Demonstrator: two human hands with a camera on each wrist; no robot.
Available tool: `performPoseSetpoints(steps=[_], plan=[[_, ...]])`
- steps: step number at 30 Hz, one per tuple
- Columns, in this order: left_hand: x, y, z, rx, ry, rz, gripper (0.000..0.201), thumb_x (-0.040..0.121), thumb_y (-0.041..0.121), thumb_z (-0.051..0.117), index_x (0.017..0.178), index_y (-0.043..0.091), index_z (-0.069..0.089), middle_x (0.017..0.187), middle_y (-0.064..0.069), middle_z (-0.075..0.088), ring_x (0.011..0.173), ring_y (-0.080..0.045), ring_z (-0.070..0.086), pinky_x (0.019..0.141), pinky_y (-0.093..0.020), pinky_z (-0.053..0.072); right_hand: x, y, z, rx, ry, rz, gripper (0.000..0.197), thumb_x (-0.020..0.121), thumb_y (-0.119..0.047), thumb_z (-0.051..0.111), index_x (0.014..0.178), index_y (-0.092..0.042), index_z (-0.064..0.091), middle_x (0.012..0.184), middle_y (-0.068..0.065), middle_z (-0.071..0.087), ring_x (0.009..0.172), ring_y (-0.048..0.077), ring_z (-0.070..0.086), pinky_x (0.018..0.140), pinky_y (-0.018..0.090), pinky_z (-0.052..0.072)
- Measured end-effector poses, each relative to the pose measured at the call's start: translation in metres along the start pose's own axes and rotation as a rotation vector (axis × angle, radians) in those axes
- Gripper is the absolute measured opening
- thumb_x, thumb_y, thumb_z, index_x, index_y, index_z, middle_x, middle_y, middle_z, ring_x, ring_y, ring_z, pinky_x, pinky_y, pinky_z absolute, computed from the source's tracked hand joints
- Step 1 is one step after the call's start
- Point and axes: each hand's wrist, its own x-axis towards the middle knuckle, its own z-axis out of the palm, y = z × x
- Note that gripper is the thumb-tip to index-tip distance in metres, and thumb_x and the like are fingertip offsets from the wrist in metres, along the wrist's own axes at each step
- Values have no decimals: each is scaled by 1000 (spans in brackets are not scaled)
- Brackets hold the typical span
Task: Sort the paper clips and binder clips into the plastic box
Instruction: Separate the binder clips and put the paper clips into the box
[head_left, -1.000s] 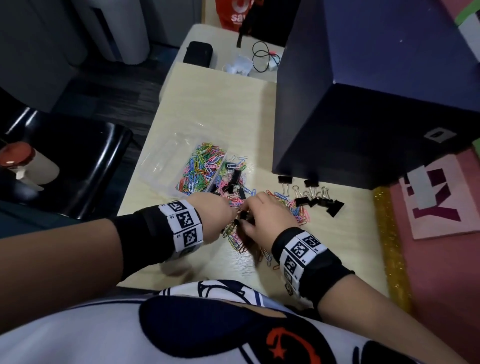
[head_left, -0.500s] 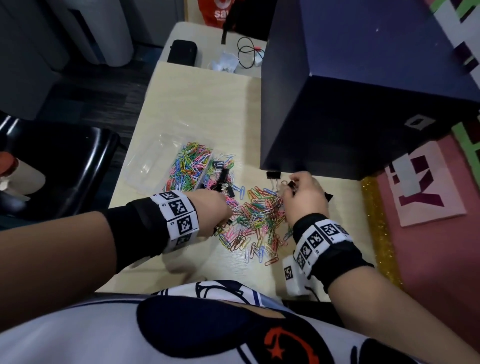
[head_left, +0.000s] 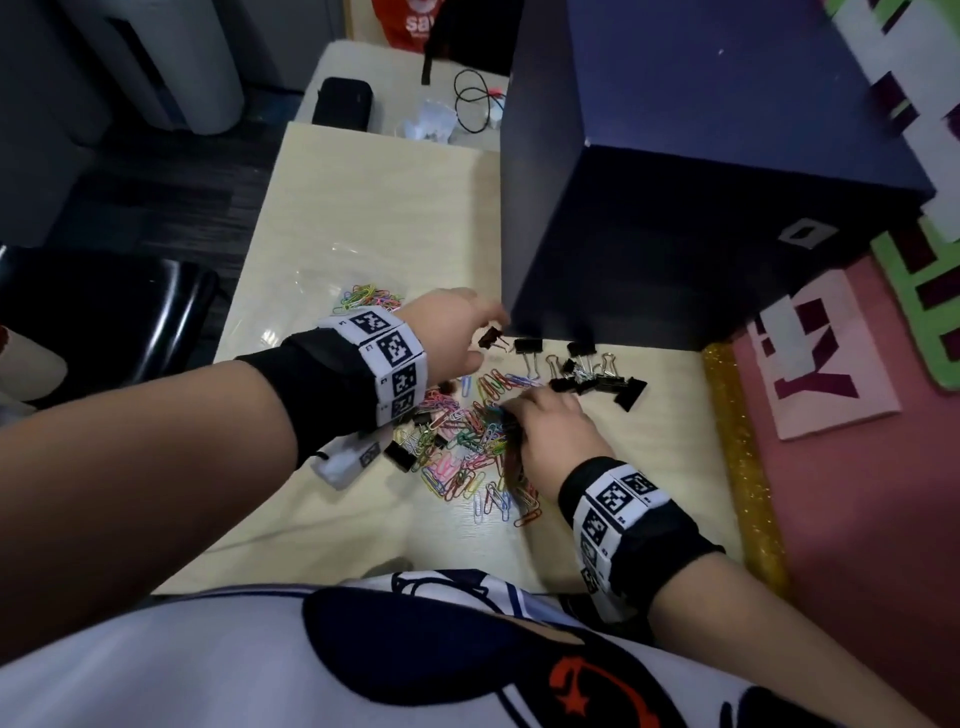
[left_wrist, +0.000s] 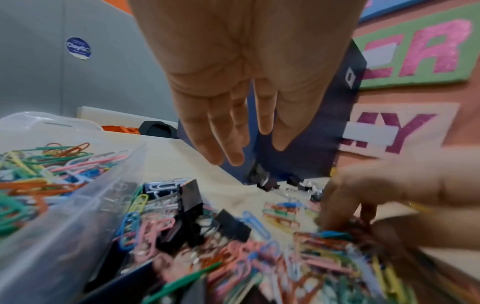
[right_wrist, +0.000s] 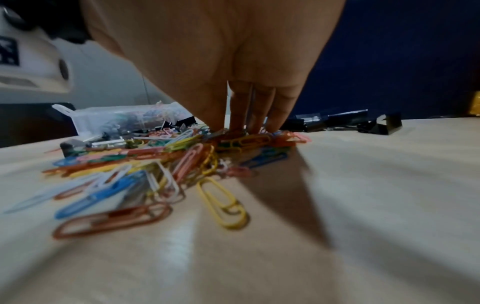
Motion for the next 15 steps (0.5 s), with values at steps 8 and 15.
performPoseSetpoints(steps=[8,15], plan=[[-38,-3,22,331,-453,49,22,76,34,66,95,26,60,95,2,63,91,-22,59,71,-31,50,10,-2,-4,83,61,17,40,87,-5,45,123,-20,54,126,3,47,118,24,42,100,37,41],[-58,-11,33,541,-614,86,56,80,31,69,127,21,40,118,-7,48,97,-31,59,64,-38,48,24,-14,-6,25,-120,-60,73,81,5,42,146,-24,29,156,-3,18,142,22,16,114,37,22]])
